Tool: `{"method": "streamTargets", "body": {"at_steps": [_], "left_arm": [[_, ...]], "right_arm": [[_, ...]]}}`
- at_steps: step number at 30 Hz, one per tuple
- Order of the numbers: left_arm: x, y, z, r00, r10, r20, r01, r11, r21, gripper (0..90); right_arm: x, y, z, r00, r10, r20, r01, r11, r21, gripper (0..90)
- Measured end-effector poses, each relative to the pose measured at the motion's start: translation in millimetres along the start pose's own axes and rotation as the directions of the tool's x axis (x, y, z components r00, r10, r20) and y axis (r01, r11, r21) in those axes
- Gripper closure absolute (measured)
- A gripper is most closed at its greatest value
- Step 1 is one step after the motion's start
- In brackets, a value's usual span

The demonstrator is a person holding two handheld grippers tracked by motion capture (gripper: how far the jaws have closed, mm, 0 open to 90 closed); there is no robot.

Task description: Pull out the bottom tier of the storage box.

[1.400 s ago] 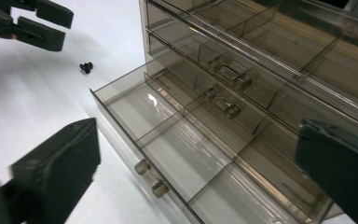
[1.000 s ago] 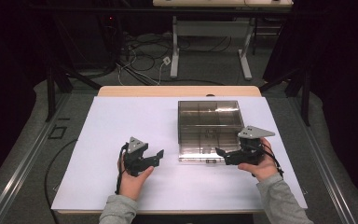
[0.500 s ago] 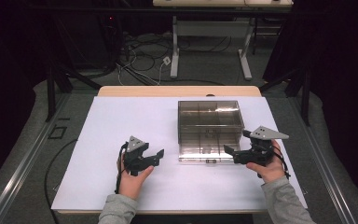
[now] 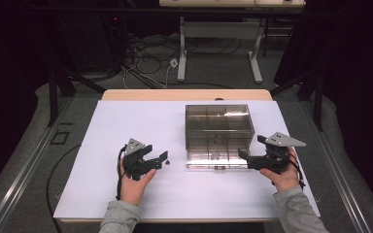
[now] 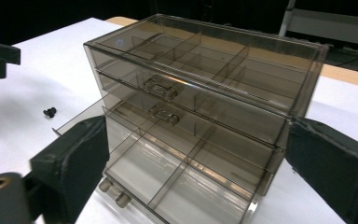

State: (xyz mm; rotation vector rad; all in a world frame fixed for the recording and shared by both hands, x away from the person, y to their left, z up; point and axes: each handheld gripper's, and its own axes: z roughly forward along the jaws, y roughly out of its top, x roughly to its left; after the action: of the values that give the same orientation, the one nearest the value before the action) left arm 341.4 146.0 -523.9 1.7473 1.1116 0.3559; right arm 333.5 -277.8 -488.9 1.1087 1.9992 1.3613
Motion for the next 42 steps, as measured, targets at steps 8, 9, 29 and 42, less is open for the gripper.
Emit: {"method": "streamTargets", "body": {"at_steps": [8, 9, 29, 42], "left_arm": [[6.9, 1.3, 2.3, 0.9999, -0.002, 0.016, 0.002, 0.9996, 0.027, 32.4], [7.2, 1.0, 2.7, 0.9999, -0.001, 0.011, 0.001, 0.9994, 0.035, 32.6], [-2.8, -9.3, 25.7, 0.9999, -0.002, 0.015, 0.000, 0.9910, 0.134, 37.9], [-14.6, -12.5, 37.0, 0.9997, -0.025, 0.008, 0.023, 0.9832, 0.181, 40.4]], "right_arm": [[-7.9, -3.7, -6.0, 0.9994, 0.002, 0.034, -0.001, 1.000, -0.018, 9.6], [-9.4, -4.7, -6.0, 0.9991, 0.006, 0.042, -0.005, 1.000, -0.026, 9.9], [-24.0, -11.5, -13.3, 0.9927, 0.074, 0.096, -0.071, 0.997, -0.030, 11.4], [-28.9, -13.4, -16.5, 0.9880, 0.096, 0.121, -0.091, 0.995, -0.046, 12.6]]}}
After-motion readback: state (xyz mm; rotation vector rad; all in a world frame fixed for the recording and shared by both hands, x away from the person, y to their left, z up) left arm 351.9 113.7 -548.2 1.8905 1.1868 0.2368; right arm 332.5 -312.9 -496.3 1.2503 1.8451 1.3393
